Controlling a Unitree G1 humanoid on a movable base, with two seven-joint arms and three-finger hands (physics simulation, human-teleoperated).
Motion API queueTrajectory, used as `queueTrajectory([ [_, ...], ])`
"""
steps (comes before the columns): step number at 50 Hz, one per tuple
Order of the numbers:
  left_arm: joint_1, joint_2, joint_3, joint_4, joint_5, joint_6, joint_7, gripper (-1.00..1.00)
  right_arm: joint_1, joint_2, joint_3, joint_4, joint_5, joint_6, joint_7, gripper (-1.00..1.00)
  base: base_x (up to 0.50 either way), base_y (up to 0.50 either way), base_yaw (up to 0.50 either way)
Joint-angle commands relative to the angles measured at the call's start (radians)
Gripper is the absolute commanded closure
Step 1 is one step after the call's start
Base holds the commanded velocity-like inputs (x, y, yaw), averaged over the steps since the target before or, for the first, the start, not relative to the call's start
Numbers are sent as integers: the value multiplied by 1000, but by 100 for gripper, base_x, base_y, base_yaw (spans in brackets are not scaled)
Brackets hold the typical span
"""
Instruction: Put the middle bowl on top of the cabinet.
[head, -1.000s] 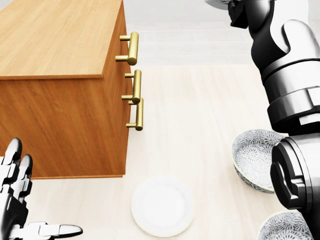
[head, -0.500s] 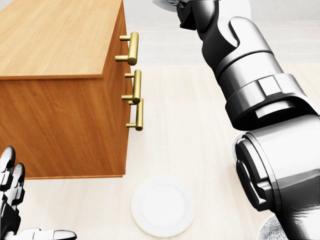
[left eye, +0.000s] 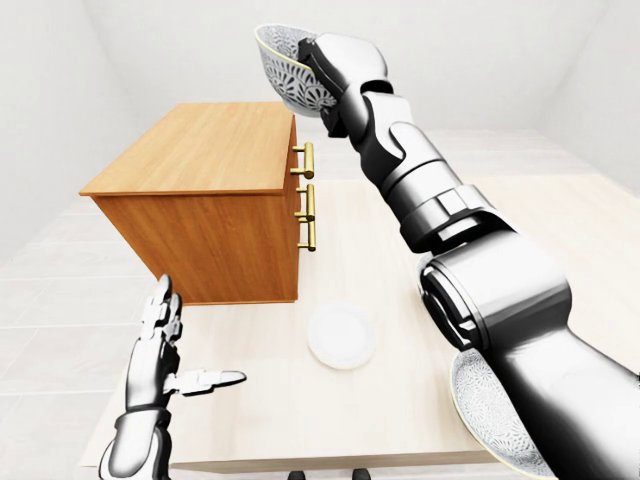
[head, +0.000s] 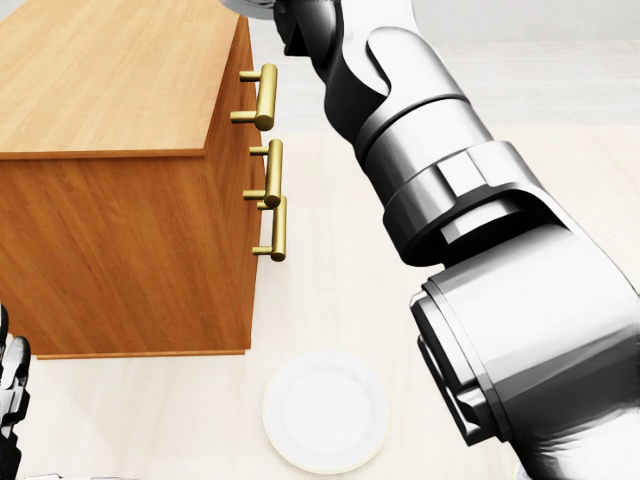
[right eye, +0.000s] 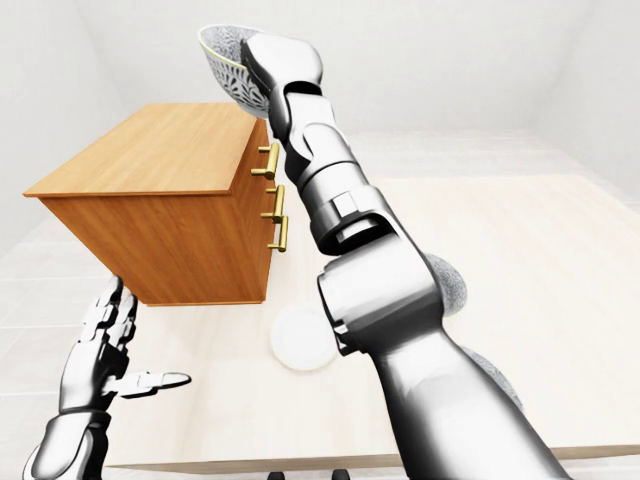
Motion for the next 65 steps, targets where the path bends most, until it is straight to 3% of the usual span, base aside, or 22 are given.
queueTrajectory([
  [1,19,-11,29,-3,-7,0,-27,-100,-21,58,12,-8,-11,0,-41,100,0,0,0],
  [16,20,-21,60,23,-3,0,-51,-100,-24,125,36,0,-62,0,-24,100,0,0,0],
  [25,59,-34,77,-2,-17,0,-74,-100,-27,173,7,-17,-32,0,-10,100,0,0,0],
  [41,11,-23,108,87,-14,0,-83,-100,-13,200,26,-21,-32,0,-20,100,0,0,0],
  [65,16,-7,140,136,-50,0,-102,-100,-9,255,43,-14,-65,0,-43,100,0,0,0],
])
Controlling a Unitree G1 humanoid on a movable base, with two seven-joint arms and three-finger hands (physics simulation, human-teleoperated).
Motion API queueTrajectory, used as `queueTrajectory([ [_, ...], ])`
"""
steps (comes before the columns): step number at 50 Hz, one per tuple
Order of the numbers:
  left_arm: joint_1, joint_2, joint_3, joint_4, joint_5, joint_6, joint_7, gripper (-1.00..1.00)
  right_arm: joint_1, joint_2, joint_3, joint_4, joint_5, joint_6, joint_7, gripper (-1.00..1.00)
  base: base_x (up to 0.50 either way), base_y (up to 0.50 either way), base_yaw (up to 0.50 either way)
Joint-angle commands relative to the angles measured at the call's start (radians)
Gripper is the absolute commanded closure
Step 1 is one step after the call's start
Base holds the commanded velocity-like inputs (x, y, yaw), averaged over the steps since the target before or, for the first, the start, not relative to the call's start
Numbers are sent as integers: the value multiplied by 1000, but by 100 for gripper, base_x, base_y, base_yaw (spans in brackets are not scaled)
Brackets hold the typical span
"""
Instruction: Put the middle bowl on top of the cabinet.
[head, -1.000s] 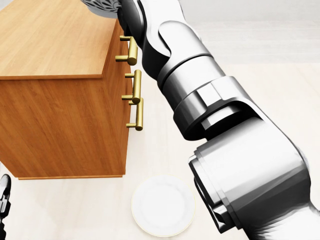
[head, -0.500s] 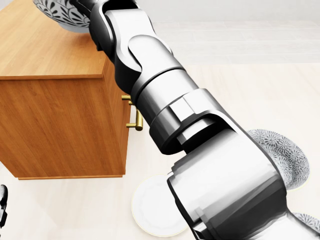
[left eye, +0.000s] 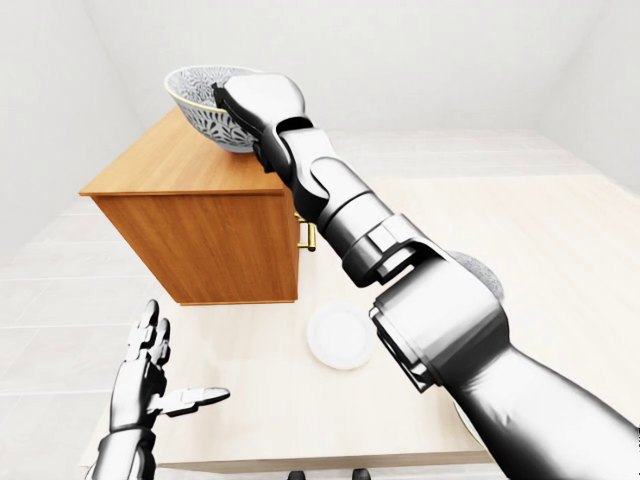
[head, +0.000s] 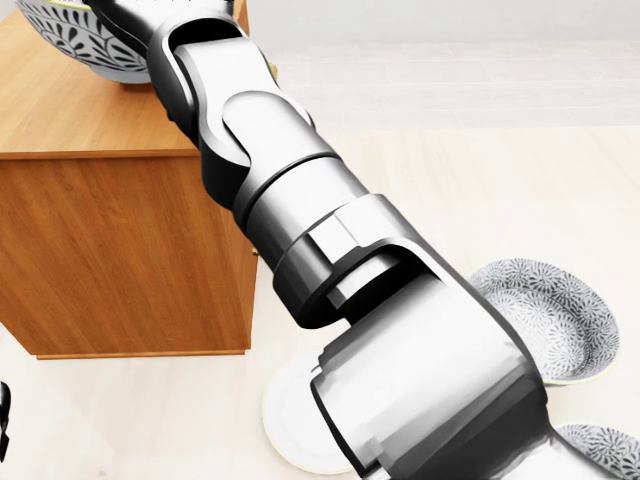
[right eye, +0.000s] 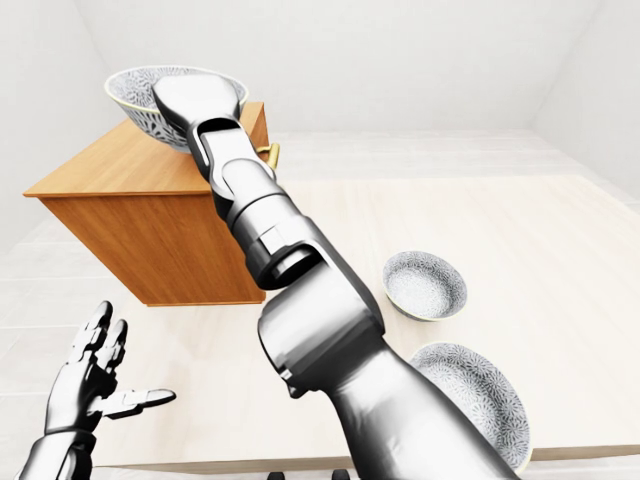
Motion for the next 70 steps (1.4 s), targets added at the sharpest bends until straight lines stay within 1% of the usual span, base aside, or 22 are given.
queueTrajectory([
  [1,3,5,15,16,-15,0,-10,-100,-4,25,0,-13,2,0,-49,100,0,0,0],
  [12,-2,3,17,36,-10,0,-12,-100,0,16,-6,-6,0,0,-53,100,0,0,0],
  [29,6,0,19,20,-10,0,-15,-100,11,11,0,1,-18,0,-56,100,0,0,0],
  [51,1,6,31,32,-22,0,-20,-100,34,29,4,8,-45,0,-66,100,0,0,0],
  [70,0,4,26,40,-17,0,-18,-100,31,31,-1,5,-51,0,-67,100,0,0,0],
])
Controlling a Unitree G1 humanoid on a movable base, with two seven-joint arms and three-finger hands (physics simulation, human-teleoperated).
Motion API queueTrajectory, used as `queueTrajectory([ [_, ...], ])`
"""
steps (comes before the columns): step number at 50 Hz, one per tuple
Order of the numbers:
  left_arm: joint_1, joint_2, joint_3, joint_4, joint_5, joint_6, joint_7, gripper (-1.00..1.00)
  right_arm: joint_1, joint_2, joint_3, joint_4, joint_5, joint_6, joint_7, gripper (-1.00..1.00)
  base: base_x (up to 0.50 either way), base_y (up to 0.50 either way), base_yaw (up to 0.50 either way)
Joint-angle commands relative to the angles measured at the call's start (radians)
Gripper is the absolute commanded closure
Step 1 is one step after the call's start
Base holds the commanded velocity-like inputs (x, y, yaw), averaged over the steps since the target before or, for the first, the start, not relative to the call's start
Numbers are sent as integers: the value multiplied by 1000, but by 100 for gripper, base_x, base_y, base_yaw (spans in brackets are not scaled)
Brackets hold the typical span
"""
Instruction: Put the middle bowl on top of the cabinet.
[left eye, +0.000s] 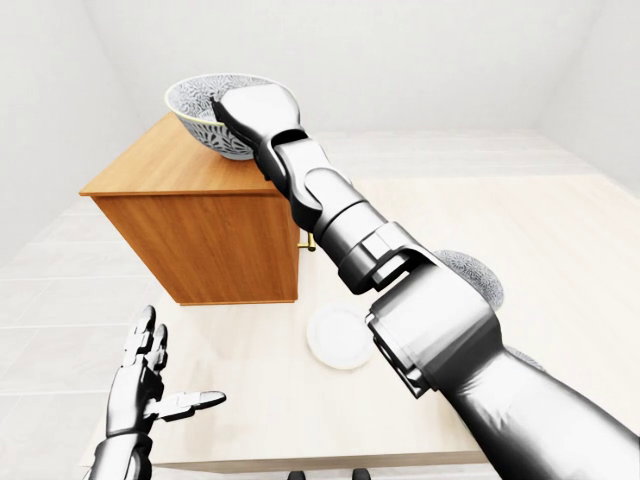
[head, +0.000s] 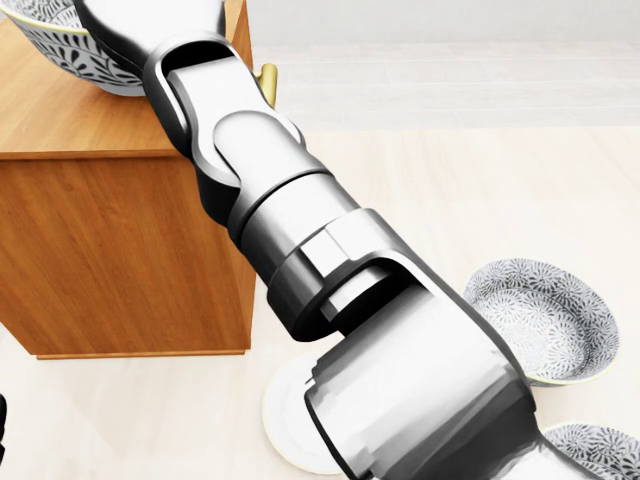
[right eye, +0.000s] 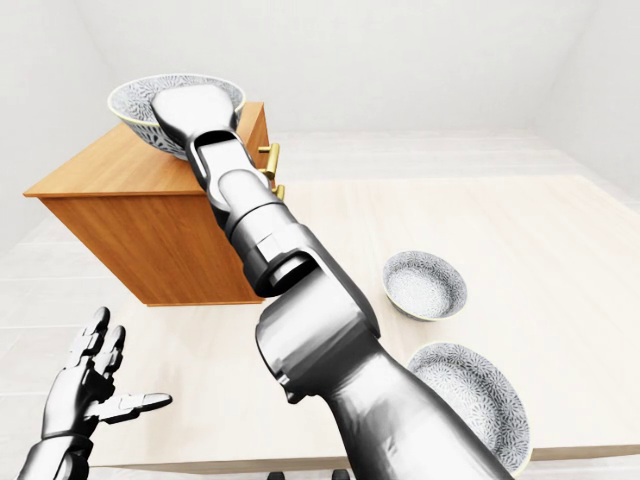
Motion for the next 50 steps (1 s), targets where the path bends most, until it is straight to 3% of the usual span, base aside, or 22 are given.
queueTrajectory([
  [1,4,-3,-4,-7,1,0,0,-100,8,8,-8,0,30,0,-40,97,0,0,0],
  [7,6,-7,-9,-14,4,0,0,-100,5,10,-12,-4,35,0,-37,80,0,0,0],
  [42,-19,7,-55,34,26,0,27,-100,-5,-4,-13,-1,41,0,-30,76,0,0,0],
  [50,-23,14,-54,55,27,0,32,-100,-8,-4,-18,-1,47,0,-30,64,0,0,0],
])
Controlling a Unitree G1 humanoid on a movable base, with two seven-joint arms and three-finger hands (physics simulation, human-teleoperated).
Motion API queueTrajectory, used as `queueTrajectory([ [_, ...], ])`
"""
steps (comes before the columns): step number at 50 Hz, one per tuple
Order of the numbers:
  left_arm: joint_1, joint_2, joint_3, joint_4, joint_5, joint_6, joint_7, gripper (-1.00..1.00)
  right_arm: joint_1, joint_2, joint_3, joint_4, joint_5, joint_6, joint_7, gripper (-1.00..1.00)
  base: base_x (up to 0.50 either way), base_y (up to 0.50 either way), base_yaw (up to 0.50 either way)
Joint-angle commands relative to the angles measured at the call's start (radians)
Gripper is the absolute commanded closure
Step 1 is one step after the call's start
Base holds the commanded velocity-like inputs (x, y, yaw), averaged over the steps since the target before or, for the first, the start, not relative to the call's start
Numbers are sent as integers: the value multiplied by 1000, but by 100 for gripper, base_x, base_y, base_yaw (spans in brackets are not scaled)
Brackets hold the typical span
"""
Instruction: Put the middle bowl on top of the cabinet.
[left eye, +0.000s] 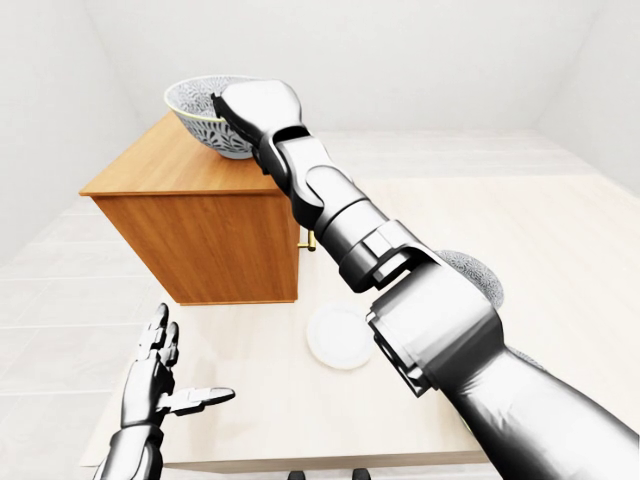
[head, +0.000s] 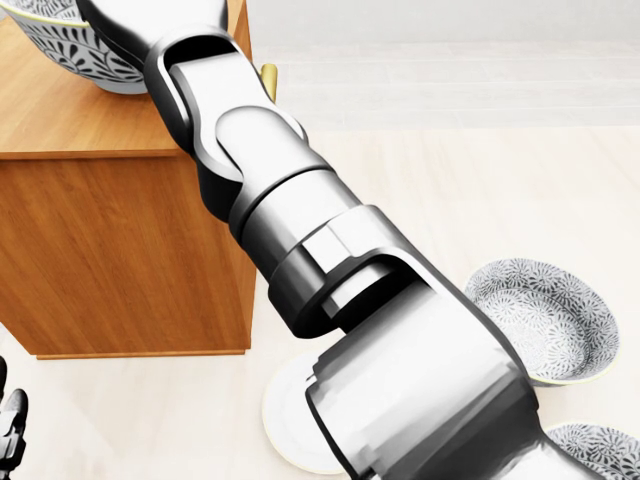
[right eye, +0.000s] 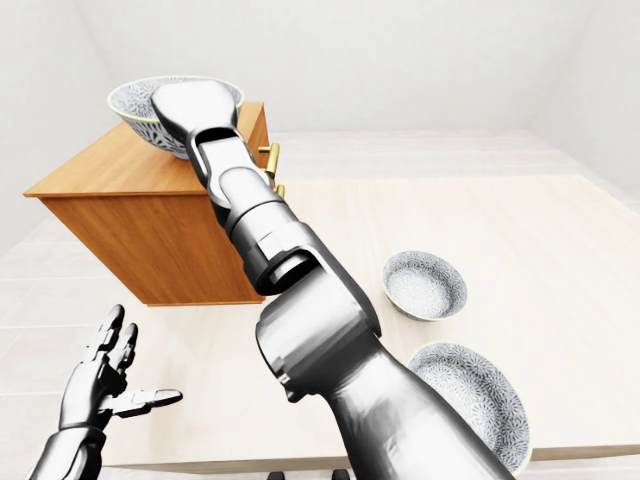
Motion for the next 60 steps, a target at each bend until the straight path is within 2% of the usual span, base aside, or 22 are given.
queueTrajectory([
  [1,-5,9,-5,22,2,0,9,-100,-3,0,-10,-4,24,0,-12,63,0,0,0],
  [5,0,10,-6,16,-1,0,9,-100,-6,-1,-7,-3,22,0,-12,52,0,0,0],
  [18,-6,13,-17,41,11,0,18,-100,1,-3,-6,-3,21,0,-10,44,0,0,0],
  [20,-6,14,-19,42,14,0,20,-100,-9,-4,-16,-4,31,0,-9,20,1,0,0],
  [24,-8,18,-19,44,11,0,21,-100,-11,-9,-14,-5,31,0,-9,-3,0,0,0],
  [42,-1,19,-22,36,11,0,24,-100,-18,-14,-18,-6,43,0,-5,-36,0,0,0],
  [46,-1,19,-21,35,10,0,24,-100,-23,-17,-18,-9,46,0,0,-47,0,0,0],
  [47,-1,19,-20,34,9,0,24,-100,-25,-17,-19,-10,48,0,2,-58,0,0,0],
  [54,-1,18,-23,39,13,0,25,-100,-35,-23,-22,-12,57,0,4,-76,0,0,0],
  [59,0,18,-22,36,9,0,23,-100,-38,-28,-24,-12,64,0,5,-80,0,0,0],
  [60,1,18,-22,35,9,0,24,-100,-38,-32,-25,-14,66,0,6,-95,0,0,0],
])
